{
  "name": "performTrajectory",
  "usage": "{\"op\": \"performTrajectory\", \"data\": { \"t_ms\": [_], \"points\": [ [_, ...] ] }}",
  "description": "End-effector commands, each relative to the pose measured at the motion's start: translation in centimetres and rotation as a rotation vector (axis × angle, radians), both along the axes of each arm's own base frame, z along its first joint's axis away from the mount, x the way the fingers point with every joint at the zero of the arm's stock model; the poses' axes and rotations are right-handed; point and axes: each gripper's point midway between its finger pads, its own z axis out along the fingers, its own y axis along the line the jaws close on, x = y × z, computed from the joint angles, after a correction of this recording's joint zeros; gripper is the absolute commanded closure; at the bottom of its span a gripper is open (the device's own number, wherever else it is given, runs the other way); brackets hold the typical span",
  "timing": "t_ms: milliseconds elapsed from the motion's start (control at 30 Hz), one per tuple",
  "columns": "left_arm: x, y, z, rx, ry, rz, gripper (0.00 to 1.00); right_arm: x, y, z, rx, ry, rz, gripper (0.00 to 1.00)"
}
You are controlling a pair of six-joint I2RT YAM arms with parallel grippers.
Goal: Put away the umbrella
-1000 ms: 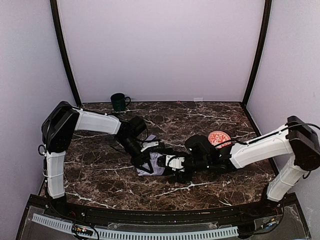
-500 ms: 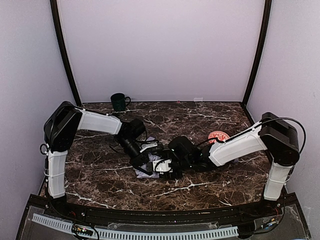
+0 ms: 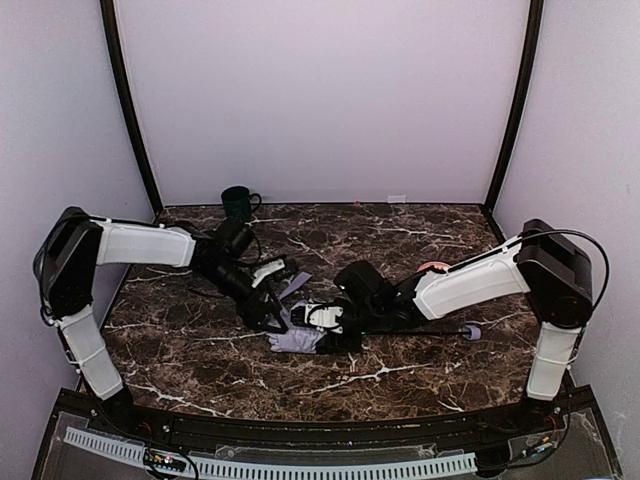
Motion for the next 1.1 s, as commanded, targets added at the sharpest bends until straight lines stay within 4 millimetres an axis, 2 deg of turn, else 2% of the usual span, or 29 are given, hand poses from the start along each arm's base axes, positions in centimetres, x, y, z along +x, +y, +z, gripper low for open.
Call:
{"op": "performTrajectory", "data": {
  "t_ms": [0, 133, 200, 300, 400, 467, 533, 667, 767, 867, 933, 1067],
  "points": [
    [4.1, 1.5, 5.1, -0.109, -0.379, 0.121, 0.01, -3.7, -4.8, -5.9, -0.204, 0.311, -0.093, 0.84],
    [3.9, 3.0, 8.2, -0.156, -0.617, 0.149, 0.05, -4.2, -5.0, -6.1, -0.208, 0.429, -0.111, 0.84],
    [3.4, 3.6, 11.0, -0.203, -0.756, 0.163, 0.07, -4.2, -4.9, -6.0, -0.208, 0.502, -0.131, 0.85],
    [2.0, 4.2, 12.1, -0.222, -0.896, 0.134, 0.10, -4.1, -4.9, -5.6, -0.189, 0.641, -0.170, 0.84],
    [0.1, 3.7, 10.9, -0.171, -0.962, 0.045, 0.13, -3.6, -5.2, -5.3, -0.166, 0.727, -0.221, 0.85],
    [-1.1, 3.4, 9.0, -0.093, -1.004, -0.054, 0.14, -3.5, -5.4, -5.1, -0.151, 0.779, -0.242, 0.85],
    [-2.4, 2.7, 7.3, -0.036, -1.021, -0.153, 0.15, -2.7, -4.5, -4.3, -0.103, 0.834, -0.246, 0.85],
    [-3.7, 1.6, 5.1, -0.022, -0.991, -0.277, 0.14, -2.9, -4.7, -5.3, -0.142, 0.953, -0.267, 0.85],
    [-3.5, 0.5, 3.9, -0.025, -0.975, -0.315, 0.11, -3.2, -5.3, -6.3, -0.173, 0.992, -0.275, 0.85],
    [-3.7, -0.8, 2.5, -0.023, -0.926, -0.374, 0.09, -3.3, -5.2, -6.4, -0.180, 1.030, -0.263, 0.85],
    [-3.6, -1.7, 1.8, -0.010, -0.906, -0.395, 0.08, -2.8, -5.3, -6.8, -0.189, 1.034, -0.278, 0.85],
    [-2.0, -3.1, 0.9, 0.026, -0.965, -0.387, 0.05, -1.6, -5.0, -6.7, -0.163, 1.059, -0.289, 0.86]
  ]
}}
